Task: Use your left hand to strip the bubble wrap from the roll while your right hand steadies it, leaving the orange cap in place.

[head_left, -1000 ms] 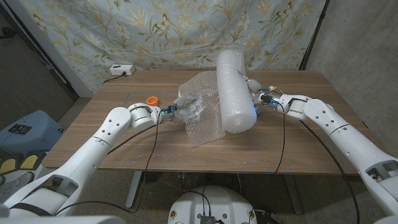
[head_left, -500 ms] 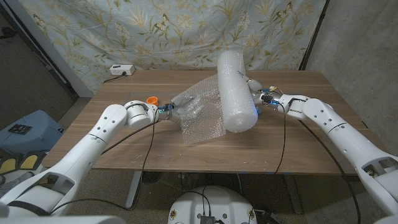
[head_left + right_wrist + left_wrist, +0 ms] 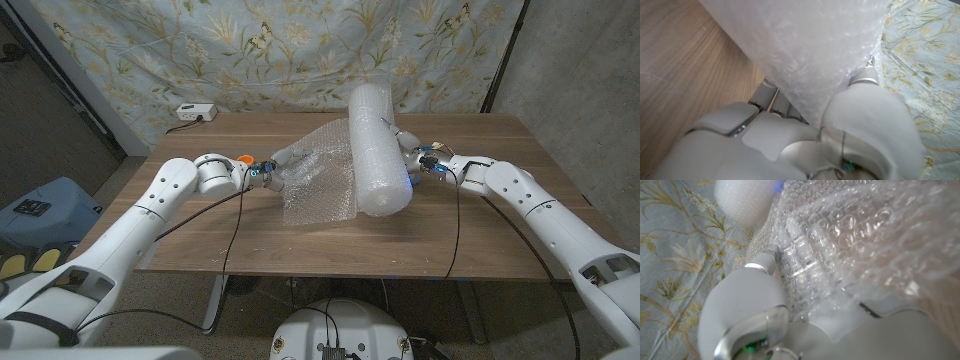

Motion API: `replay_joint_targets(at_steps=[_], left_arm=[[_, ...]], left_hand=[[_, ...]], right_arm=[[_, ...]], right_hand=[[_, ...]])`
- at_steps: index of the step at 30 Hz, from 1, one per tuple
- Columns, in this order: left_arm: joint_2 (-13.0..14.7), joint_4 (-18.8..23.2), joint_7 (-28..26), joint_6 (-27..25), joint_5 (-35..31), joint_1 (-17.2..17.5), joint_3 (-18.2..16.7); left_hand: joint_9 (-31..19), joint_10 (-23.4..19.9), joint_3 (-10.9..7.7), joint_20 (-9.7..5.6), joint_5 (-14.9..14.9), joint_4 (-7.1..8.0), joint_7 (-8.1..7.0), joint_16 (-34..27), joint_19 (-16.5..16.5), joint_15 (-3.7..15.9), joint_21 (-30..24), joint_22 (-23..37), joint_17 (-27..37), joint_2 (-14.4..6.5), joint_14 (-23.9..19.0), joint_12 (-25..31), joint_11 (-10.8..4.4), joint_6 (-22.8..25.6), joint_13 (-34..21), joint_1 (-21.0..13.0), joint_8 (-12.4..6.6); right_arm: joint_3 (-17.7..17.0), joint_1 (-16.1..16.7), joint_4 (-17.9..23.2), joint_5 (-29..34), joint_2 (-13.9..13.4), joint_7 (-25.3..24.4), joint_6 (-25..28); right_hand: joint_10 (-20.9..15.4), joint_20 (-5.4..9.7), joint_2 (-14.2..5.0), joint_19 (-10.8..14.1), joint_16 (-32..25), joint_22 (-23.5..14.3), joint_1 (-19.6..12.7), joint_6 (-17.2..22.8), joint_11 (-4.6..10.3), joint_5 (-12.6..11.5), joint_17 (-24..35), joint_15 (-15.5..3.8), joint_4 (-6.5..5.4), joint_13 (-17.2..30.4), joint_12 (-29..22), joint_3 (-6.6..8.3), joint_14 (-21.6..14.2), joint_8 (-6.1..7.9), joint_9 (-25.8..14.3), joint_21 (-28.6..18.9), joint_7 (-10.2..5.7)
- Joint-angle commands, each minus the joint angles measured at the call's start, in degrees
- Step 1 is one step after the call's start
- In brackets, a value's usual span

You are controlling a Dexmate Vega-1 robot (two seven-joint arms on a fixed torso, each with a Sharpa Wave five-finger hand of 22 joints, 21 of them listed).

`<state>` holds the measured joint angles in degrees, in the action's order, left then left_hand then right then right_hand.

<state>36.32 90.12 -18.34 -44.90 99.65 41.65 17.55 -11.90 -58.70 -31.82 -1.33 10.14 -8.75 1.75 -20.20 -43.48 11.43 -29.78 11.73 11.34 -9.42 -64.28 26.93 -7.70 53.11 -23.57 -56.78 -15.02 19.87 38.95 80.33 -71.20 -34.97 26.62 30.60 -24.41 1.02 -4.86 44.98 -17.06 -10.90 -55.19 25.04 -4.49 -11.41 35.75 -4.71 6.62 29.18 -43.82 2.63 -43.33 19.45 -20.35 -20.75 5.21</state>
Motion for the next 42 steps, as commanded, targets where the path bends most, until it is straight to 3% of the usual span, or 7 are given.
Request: replay_joint_targets(at_steps=[1,42], left_arm=[[0.7,-0.3,-0.4,-1.5,1.3,-0.9,0.4],[3.7,4.5,-5.0,0.7,3.2,1.2,0.4]], left_hand=[[-0.3,-1.2,0.13,0.23,0.3,-0.06,1.43,0.0,0.2,0.39,-0.4,0.1,0.3,0.0,-0.5,-0.1,-1.03,0.8,-0.1,-0.5,0.20],[-0.4,-1.3,0.18,0.14,0.3,0.00,1.38,0.3,0.5,0.38,-1.4,0.0,0.5,0.0,-0.7,-0.4,-1.01,1.1,-1.1,-0.7,0.77]], right_arm=[[-0.1,0.7,0.4,-0.4,0.1,0.4,0.8],[1.8,-1.9,-4.0,2.2,-0.2,6.9,1.7]], right_hand=[[0.5,-0.13,-2.69,-0.5,0.3,0.0,-1.9,-0.3,-0.16,0.0,-0.1,-0.63,-0.24,-0.1,0.4,-0.24,0.5,-0.33,-0.2,0.1,0.23],[4.1,-1.91,0.78,-3.6,3.9,0.1,4.7,-2.3,-1.57,-1.1,-1.9,1.90,-2.35,-0.6,2.7,-3.68,4.4,-2.27,-0.2,1.7,1.40]])
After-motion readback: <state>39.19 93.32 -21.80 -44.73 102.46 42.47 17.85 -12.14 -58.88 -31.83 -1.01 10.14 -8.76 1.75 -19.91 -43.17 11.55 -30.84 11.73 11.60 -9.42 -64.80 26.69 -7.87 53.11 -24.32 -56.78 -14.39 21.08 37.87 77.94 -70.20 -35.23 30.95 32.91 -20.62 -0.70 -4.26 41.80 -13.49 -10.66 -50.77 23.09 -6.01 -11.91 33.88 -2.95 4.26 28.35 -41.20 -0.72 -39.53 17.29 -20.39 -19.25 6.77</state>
